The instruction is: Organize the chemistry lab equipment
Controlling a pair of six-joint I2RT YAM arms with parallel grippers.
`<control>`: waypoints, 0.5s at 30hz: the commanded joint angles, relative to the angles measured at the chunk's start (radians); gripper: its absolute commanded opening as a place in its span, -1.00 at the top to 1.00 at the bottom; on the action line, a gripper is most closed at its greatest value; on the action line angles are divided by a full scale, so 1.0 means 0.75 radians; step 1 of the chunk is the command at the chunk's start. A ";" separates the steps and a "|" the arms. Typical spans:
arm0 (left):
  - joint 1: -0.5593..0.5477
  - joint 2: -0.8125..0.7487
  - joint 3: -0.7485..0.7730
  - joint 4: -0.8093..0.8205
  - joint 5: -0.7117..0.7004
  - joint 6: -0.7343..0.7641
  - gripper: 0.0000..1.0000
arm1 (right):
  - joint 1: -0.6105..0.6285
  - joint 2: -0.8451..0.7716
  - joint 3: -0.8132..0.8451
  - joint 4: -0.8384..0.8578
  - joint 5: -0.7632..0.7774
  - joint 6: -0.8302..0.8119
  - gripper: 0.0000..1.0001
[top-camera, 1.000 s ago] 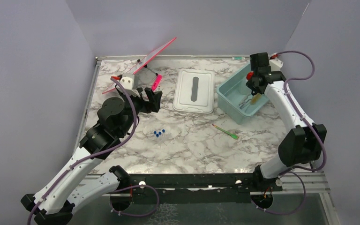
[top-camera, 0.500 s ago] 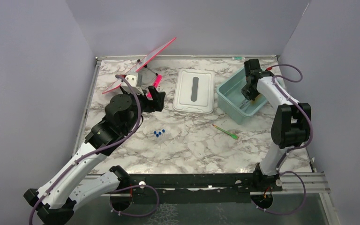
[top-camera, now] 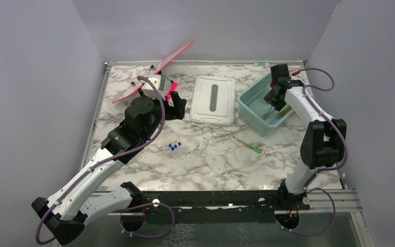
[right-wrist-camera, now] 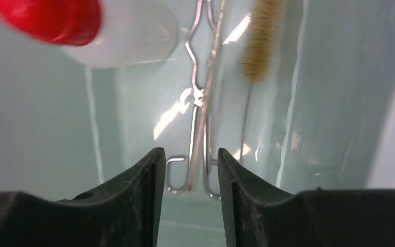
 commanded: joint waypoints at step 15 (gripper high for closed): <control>0.001 -0.022 0.013 0.028 -0.161 -0.058 -0.62 | 0.547 -0.551 -0.134 0.077 -0.256 -0.489 -0.02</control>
